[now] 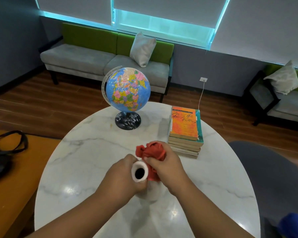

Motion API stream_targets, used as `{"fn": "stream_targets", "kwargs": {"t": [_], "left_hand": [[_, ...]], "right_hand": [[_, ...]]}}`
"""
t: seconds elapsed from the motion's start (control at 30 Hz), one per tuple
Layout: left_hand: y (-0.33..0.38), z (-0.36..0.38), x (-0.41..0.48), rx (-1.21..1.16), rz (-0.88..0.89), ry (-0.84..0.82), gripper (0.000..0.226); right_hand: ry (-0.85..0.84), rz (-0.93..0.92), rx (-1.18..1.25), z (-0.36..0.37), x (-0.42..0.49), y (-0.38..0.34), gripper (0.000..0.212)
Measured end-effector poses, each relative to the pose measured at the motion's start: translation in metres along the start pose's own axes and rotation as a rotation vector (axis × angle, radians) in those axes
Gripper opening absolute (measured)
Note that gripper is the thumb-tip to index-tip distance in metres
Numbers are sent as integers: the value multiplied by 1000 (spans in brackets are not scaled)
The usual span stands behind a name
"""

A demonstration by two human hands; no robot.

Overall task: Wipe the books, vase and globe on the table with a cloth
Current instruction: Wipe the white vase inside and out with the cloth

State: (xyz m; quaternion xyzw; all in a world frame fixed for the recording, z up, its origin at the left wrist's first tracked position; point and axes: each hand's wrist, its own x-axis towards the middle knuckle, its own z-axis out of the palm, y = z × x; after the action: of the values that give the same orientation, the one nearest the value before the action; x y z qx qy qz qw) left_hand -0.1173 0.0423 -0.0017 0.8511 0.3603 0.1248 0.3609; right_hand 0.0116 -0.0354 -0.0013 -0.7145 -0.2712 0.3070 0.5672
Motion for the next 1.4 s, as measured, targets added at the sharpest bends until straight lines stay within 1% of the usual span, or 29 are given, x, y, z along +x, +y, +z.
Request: {"fn": "stream_targets", "kwargs": {"t": [0.07, 0.13, 0.23, 0.33, 0.4, 0.43, 0.5, 0.57, 0.6, 0.63, 0.7, 0.77, 0.83, 0.9, 0.97, 1.0, 1.03, 1.07, 1.1, 1.13, 1.17, 1.2, 1.27, 1.3, 1.33, 1.37, 1.4], "left_hand": [[4, 7, 7, 63, 75, 9, 30], [7, 12, 12, 94, 104, 10, 30], [8, 19, 18, 113, 112, -18, 31], [5, 27, 20, 52, 91, -30, 42], [3, 30, 20, -1, 79, -40, 44], [2, 30, 19, -27, 82, -46, 44], [-1, 26, 18, -73, 107, -71, 45], [-5, 17, 17, -124, 106, -123, 57], [-7, 13, 17, -145, 107, -135, 61], [-8, 9, 17, -159, 117, -133, 61], [-6, 1, 15, -202, 155, -126, 49], [1, -5, 11, -299, 160, -160, 41], [9, -13, 7, -420, 131, -203, 52], [15, -20, 3, -578, 56, -216, 59], [14, -30, 3, -789, -9, -169, 54], [12, -36, 3, -882, -46, -119, 48], [8, -44, 4, -932, -84, -50, 43], [4, -50, 6, -906, -123, 38, 40], [-2, -54, 8, -820, -172, 133, 35], [-10, -56, 12, -726, -216, 204, 30], [-15, -55, 13, -664, -259, 236, 28], [-18, -51, 13, -634, -274, 229, 30], [-20, -38, 10, -570, -226, 136, 33], [-19, -31, 7, -527, -180, 47, 33], [-19, -24, 4, -480, -114, -70, 40], [-20, -16, 2, -427, -45, -177, 49], [-20, -11, 1, -359, 14, -248, 55]], "right_hand": [[-21, 24, -54, 4, 4, -3, 36], [-8, 40, -47, 2, 4, -3, 33], [79, 103, 39, -9, -1, 4, 28], [164, 215, 153, -19, -19, 14, 22], [184, 275, 143, -24, -32, 20, 20], [180, 291, 148, -27, -37, 20, 20], [119, 339, 172, -35, -45, 18, 21], [37, 363, 196, -45, -48, 12, 23], [17, 354, 213, -48, -49, 8, 24], [18, 338, 230, -50, -49, 2, 26], [10, 284, 253, -50, -47, -12, 27], [-59, 221, 279, -42, -44, -27, 27], [-145, 195, 255, -31, -42, -40, 33], [-172, 156, 179, -21, -41, -50, 37], [-106, 54, 103, -19, -35, -53, 39], [-48, 15, 61, -22, -31, -52, 39], [12, 4, 9, -27, -26, -48, 34], [62, 16, -46, -31, -23, -44, 25], [78, 42, -119, -35, -20, -36, 18], [50, 64, -206, -37, -18, -25, 14], [-10, 72, -298, -37, -18, -16, 17], [-83, 68, -389, -34, -20, -7, 24], [-208, 12, -495, -26, -26, 0, 29], [-243, -6, -478, -24, -28, 3, 29], [-274, -1, -431, -24, -30, 6, 32], [-315, 25, -387, -26, -31, 12, 41], [-348, 44, -371, -27, -32, 18, 60]]}}
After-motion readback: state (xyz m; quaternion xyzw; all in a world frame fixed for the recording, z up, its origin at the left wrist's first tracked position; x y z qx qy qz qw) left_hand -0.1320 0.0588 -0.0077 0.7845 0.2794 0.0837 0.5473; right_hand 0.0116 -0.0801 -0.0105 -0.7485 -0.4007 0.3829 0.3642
